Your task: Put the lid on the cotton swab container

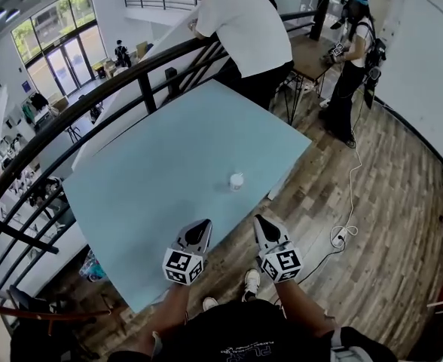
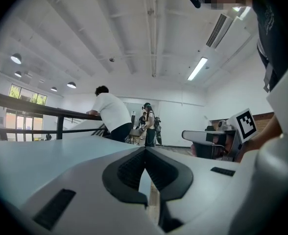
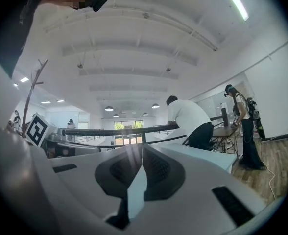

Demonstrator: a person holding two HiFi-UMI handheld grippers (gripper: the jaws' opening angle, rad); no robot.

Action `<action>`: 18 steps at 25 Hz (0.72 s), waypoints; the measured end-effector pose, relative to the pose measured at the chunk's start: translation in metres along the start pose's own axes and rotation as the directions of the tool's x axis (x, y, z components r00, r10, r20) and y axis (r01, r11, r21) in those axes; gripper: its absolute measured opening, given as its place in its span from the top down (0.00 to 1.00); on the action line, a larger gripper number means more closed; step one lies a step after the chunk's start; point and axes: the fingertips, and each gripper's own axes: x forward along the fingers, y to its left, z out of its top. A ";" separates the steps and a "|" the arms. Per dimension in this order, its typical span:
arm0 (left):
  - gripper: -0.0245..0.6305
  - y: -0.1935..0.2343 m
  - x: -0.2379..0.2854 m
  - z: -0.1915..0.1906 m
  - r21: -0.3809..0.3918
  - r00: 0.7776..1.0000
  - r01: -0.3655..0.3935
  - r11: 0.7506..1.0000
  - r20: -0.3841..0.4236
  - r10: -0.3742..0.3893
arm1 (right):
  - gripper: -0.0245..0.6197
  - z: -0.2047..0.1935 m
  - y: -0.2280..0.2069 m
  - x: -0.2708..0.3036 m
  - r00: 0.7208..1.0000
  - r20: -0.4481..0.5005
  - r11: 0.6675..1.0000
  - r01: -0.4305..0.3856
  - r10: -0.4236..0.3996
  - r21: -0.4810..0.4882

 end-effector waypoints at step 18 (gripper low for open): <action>0.95 0.011 0.086 -0.008 0.005 0.990 -0.133 0.991 -0.035 0.133 | 0.93 -0.012 -0.074 0.065 0.988 -0.024 0.988 -0.152 0.152 0.005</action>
